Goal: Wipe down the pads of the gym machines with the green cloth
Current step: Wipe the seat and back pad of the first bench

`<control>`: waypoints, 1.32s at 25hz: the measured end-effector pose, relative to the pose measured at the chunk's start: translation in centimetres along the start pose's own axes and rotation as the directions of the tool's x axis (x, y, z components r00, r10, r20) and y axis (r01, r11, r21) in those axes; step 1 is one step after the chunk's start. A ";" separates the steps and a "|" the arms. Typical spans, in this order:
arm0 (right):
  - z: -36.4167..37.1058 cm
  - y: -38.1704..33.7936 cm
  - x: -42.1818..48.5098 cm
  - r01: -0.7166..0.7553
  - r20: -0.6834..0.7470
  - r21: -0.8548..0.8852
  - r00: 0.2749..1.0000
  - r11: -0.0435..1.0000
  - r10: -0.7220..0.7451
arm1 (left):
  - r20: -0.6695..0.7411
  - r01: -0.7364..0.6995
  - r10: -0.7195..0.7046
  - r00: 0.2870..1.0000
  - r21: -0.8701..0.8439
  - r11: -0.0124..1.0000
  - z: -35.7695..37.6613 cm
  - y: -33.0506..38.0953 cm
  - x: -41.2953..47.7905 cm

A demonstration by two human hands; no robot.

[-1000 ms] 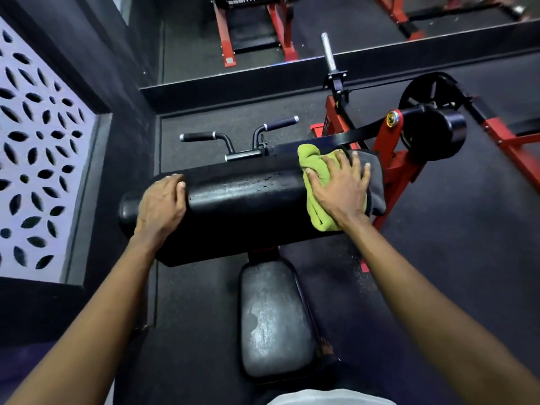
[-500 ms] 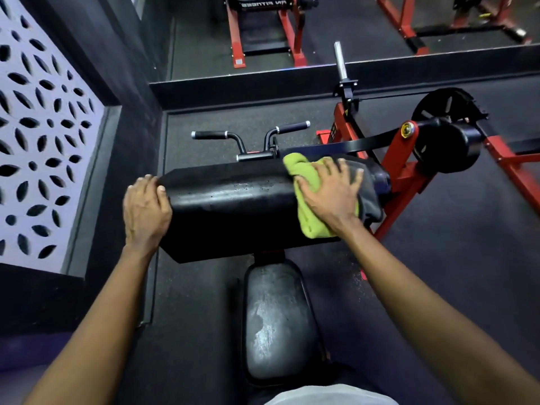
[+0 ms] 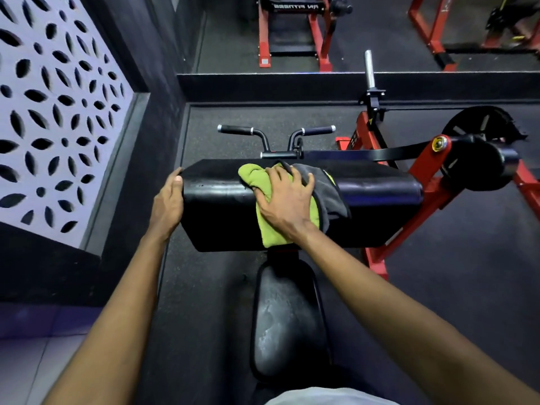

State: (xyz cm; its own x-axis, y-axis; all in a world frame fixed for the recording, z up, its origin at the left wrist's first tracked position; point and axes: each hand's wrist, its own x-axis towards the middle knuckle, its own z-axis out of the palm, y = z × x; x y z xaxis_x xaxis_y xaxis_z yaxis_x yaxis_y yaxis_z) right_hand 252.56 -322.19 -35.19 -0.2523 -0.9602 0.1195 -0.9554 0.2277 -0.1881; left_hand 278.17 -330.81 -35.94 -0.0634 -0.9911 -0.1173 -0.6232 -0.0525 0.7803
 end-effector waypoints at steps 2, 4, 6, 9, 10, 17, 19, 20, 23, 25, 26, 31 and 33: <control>-0.3 2.4 -0.1 -0.012 0.007 -0.012 1.000 1.000 0.012 | 0.032 -0.004 0.005 0.999 -0.030 1.000 -0.1 -0.4 0.2; -0.7 4.5 -0.6 -0.122 -0.006 0.001 0.993 0.993 0.122 | 0.069 0.003 0.003 0.998 -0.096 0.995 -0.1 -1.2 0.6; -0.4 4.1 -0.7 -0.197 -0.040 -0.007 0.980 0.980 0.197 | 0.105 0.024 0.003 0.994 -0.252 0.967 0.1 -1.2 0.8; 0.4 -1.3 0.2 -0.126 -0.038 -0.016 0.991 0.992 0.126 | 0.180 0.186 -0.101 0.978 -0.551 0.813 0.1 -0.5 0.5; 0.7 -3.6 0.5 -0.076 -0.030 -0.010 0.997 0.997 0.076 | 0.204 0.222 -0.118 0.972 -0.628 0.746 0.0 -0.6 0.5; 1.5 -5.9 0.8 0.233 -0.019 -0.037 0.972 0.972 -0.234 | 0.162 0.162 -0.071 0.984 -0.661 0.733 1.2 -2.2 -2.2; 1.7 -4.2 0.1 0.318 -0.024 -0.081 0.947 0.945 -0.321 | 0.144 0.120 -0.044 0.989 -0.577 0.808 2.0 -4.3 -2.9; 1.9 -4.4 0.1 0.326 -0.026 -0.096 0.944 0.940 -0.330 | 0.146 0.120 -0.043 0.988 -0.574 0.810 2.3 -4.9 -3.1; 2.2 -8.7 1.1 0.318 -0.023 -0.082 0.947 0.945 -0.320 | 0.171 0.187 -0.098 0.980 -0.647 0.739 2.6 -4.7 -3.4; 1.8 -11.6 2.2 0.331 0.020 -0.044 0.944 0.943 -0.330 | 0.204 0.217 -0.096 0.974 -0.726 0.653 2.5 -4.2 -3.7; 1.7 -12.1 2.6 0.347 0.042 -0.022 0.937 0.938 -0.346 | 0.211 0.227 -0.101 0.972 -0.758 0.612 2.3 -3.9 -3.9; 1.8 -8.0 1.6 0.497 0.087 -0.063 0.867 0.866 -0.491 | 0.188 0.260 -0.186 0.964 -0.807 0.530 2.1 -3.1 -3.9; 2.2 -8.3 1.2 0.486 0.064 -0.090 0.874 0.869 -0.482 | 0.198 0.275 -0.204 0.959 -0.826 0.493 1.9 -3.0 -3.7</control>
State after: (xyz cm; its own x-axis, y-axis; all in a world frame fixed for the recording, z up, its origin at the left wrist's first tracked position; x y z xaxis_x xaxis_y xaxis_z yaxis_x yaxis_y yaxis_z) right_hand 260.49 -325.62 -35.61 0.2495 -0.9593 0.1326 -0.9671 -0.2539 -0.0176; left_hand 278.74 -326.74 -39.02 -0.0879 -0.9153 -0.3931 0.3191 -0.3997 0.8593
